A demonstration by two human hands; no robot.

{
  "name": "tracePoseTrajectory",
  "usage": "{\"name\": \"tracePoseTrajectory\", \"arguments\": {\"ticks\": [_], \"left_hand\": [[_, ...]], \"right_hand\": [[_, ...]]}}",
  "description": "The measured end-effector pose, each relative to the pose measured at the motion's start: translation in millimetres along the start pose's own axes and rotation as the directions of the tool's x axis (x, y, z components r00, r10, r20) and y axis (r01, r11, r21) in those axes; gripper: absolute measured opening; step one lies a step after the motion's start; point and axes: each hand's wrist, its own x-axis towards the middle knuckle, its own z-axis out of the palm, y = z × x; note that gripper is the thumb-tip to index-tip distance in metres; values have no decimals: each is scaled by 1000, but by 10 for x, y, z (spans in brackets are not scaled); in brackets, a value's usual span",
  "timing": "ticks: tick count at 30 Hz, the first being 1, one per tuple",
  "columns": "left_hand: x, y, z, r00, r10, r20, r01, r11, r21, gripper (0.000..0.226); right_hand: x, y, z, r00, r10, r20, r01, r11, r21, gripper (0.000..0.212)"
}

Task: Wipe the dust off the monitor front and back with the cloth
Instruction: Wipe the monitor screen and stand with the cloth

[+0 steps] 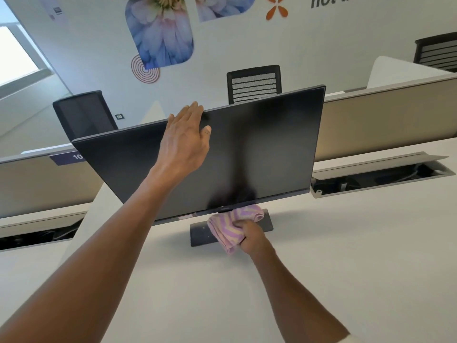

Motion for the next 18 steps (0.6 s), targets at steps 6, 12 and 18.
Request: {"name": "tracePoseTrajectory", "arguments": {"ticks": [6, 12, 18], "left_hand": [[-3, 6, -9, 1000, 1, 16, -1, 1000, -9, 56], [-11, -10, -3, 1000, -3, 22, 3, 1000, -22, 57], [-2, -10, 2, 1000, -2, 24, 3, 999, -36, 56]], "right_hand": [[-30, -22, -35, 999, 43, -12, -45, 984, -171, 9], [-229, -426, -455, 985, -61, -162, 66, 998, 23, 10], [-445, -621, -964, 939, -99, -331, 131, 988, 77, 42]]}}
